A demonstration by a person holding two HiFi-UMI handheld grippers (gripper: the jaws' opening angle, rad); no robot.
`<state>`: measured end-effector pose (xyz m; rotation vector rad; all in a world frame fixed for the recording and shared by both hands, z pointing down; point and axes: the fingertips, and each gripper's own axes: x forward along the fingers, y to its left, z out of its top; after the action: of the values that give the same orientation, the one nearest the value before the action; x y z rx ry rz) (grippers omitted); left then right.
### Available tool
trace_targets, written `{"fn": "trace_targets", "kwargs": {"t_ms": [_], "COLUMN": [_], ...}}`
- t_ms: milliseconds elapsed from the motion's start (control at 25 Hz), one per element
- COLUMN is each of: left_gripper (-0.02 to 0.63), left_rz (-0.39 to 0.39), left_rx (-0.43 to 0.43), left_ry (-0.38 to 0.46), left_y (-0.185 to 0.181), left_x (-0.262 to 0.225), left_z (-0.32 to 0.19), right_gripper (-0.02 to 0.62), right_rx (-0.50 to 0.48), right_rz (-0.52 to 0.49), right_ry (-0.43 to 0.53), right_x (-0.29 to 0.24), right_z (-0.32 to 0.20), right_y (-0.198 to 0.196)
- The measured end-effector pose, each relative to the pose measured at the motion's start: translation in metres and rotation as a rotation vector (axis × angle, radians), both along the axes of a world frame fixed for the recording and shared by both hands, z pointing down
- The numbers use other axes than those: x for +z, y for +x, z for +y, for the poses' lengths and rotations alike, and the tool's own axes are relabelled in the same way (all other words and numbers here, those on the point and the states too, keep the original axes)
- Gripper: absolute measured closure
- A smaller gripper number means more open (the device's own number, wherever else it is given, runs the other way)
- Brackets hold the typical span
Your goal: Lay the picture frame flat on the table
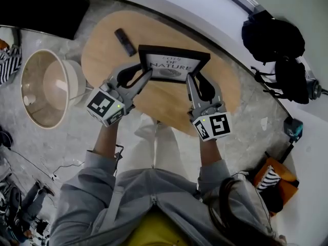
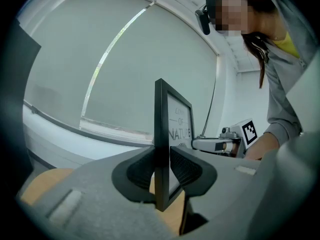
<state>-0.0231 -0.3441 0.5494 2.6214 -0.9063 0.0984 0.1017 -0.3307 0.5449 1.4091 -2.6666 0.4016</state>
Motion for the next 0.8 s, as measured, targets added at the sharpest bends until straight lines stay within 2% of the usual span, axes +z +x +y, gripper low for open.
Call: {"fn": "trace_targets", "kwargs": {"t_ms": [400,800], "left_gripper": [0.508,0.506], "left_rz": [-0.039,-0.083], "left_rx": [-0.035,-0.049], "left_ry": [-0.075,-0.241], "left_y": [-0.002,-0.008], "left_x": [0.123,0.220], "left_z": [-0.044,-0.071], "right_gripper": [0.509,0.509], "right_rx": [0.021,0.012], "right_rz": [0.002,0.070], "right_ry": [-0.119,-0.277], "right_x": [0.129,0.223], "right_z": [-0.046,-0.077], "right_y": [-0.002,-0.009]}}
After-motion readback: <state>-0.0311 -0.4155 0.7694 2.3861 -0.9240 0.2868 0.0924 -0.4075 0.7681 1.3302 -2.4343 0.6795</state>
